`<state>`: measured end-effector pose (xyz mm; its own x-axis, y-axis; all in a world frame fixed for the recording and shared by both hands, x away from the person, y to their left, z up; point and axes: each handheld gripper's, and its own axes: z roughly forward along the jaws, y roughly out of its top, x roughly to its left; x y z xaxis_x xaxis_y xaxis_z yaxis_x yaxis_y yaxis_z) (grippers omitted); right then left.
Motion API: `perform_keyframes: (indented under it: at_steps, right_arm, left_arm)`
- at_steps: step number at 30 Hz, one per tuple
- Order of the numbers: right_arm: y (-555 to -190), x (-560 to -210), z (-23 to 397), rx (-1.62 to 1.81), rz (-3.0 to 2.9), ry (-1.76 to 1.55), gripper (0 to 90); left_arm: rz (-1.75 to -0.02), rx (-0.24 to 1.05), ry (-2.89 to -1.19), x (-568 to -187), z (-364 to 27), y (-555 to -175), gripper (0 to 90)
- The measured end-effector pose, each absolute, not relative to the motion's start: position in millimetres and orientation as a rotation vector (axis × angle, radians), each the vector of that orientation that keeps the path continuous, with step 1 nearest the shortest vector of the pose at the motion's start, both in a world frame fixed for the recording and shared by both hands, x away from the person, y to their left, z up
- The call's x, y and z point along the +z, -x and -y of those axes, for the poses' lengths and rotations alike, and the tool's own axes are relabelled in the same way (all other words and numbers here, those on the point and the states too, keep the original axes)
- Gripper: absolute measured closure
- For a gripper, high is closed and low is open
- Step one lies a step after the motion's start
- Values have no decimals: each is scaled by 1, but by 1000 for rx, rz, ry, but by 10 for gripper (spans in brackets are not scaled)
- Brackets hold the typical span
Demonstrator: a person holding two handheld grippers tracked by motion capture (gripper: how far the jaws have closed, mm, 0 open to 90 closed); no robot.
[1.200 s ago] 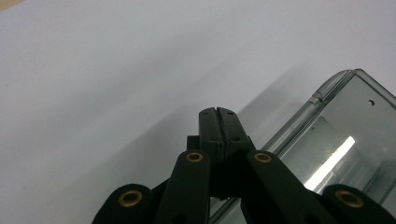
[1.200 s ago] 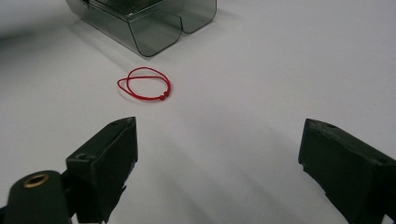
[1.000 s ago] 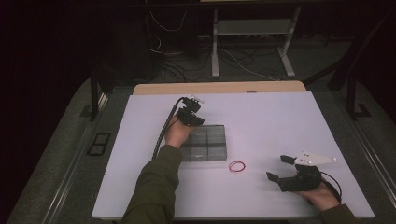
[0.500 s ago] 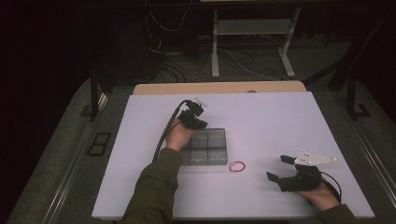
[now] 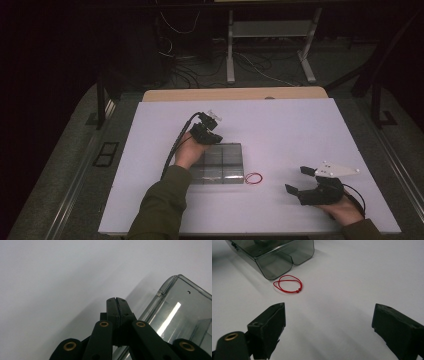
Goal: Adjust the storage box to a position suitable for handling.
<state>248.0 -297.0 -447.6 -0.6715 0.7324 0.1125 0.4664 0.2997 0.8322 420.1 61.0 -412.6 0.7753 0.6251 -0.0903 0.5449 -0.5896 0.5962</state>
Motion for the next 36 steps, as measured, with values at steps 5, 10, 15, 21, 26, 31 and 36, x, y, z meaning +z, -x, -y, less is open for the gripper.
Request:
perform_keyframes:
  at_steps: [5,10,15,21,26,31,36]
  right_arm:
    - [-248,-448,297,1306,-2284,-1086,115]
    - [-248,-448,297,1303,-2284,-1085,115]
    - [-248,-448,297,1299,-2283,-1082,115]
    - [-249,-448,297,1295,-2283,-1079,115]
    - [-248,-448,296,1292,-2283,-1079,115]
    - [-248,-449,296,1286,-2288,-1083,115]
    - [-249,-449,295,1281,-2290,-1083,115]
  left_arm:
    - [-847,172,-2347,-413,-62,-414,888]
    - [-821,166,-2355,-413,-60,-406,888]
    - [-819,158,-2359,-413,-60,-400,888]
    - [-846,186,-2373,-413,-66,-397,888]
    - [-893,195,-2357,-413,-78,-395,888]
    - [-933,199,-2351,-413,-90,-391,888]
    - [-935,201,-2320,-414,-94,-389,888]
